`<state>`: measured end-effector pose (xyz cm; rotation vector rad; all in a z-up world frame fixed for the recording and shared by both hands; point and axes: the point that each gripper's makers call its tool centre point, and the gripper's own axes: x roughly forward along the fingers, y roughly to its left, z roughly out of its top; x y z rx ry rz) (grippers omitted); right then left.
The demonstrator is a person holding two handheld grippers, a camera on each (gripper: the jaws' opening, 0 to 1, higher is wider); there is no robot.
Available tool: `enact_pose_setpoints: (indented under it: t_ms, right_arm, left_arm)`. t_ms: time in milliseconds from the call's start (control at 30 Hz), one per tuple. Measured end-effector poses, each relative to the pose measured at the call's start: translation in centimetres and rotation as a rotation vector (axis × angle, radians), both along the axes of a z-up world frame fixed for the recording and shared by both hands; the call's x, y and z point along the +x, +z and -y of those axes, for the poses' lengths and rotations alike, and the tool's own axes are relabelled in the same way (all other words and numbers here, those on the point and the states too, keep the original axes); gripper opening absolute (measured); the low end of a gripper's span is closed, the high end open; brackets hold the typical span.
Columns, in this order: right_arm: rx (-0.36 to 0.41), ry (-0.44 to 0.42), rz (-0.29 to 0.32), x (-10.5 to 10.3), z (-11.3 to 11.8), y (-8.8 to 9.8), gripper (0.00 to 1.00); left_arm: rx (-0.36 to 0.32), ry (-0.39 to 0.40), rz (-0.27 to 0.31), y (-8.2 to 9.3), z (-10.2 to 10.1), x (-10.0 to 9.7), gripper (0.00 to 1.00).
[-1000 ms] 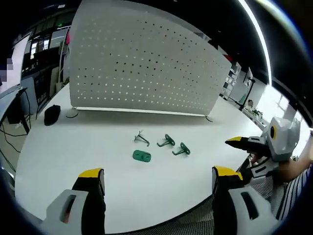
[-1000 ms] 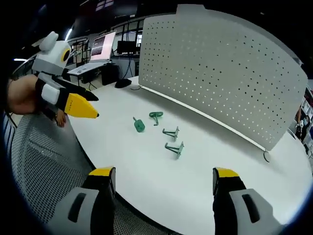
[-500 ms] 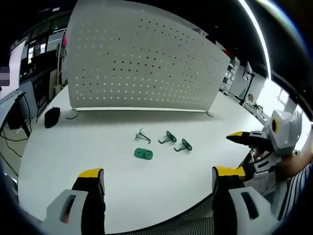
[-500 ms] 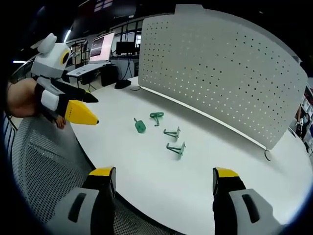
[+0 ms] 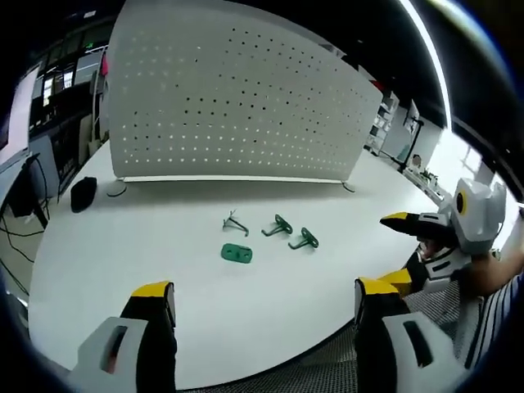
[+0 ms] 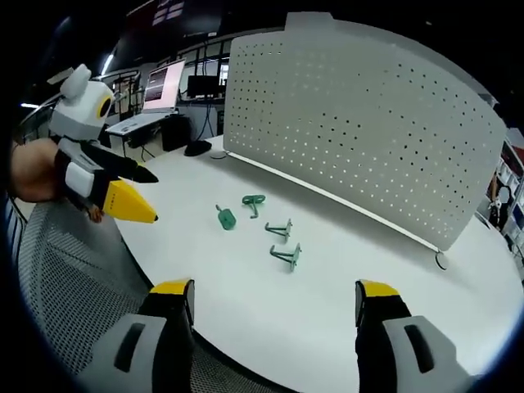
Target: Insert the hook assembly into the mounting plate slot until the hook locks in place.
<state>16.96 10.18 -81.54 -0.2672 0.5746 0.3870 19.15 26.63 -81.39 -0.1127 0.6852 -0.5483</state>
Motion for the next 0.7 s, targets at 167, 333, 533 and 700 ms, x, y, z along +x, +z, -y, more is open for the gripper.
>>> enact_pose_setpoints:
  t_ms: [167,333,533,700]
  right_arm:
    - [-0.008,-0.01,0.01,-0.1,0.1,0.2,0.78]
    - [-0.005,-0.018,0.03,0.0,0.3,0.6,0.79]
    - [0.064,0.002,0.074,0.0,-0.6,1.9,0.79]
    - [0.075,0.002,0.05,0.0,-0.7,1.5,0.77]
  left_arm:
    - [-0.003,-0.002,0.004,0.1,0.0,-0.2,0.92]
    - [0.004,-0.012,0.005,0.0,0.2,-0.3,0.92]
    - [0.04,-0.036,0.029,0.1,0.4,-0.5,0.92]
    - [0.092,-0.093,0.043,-0.2,1.1,-0.9,0.93]
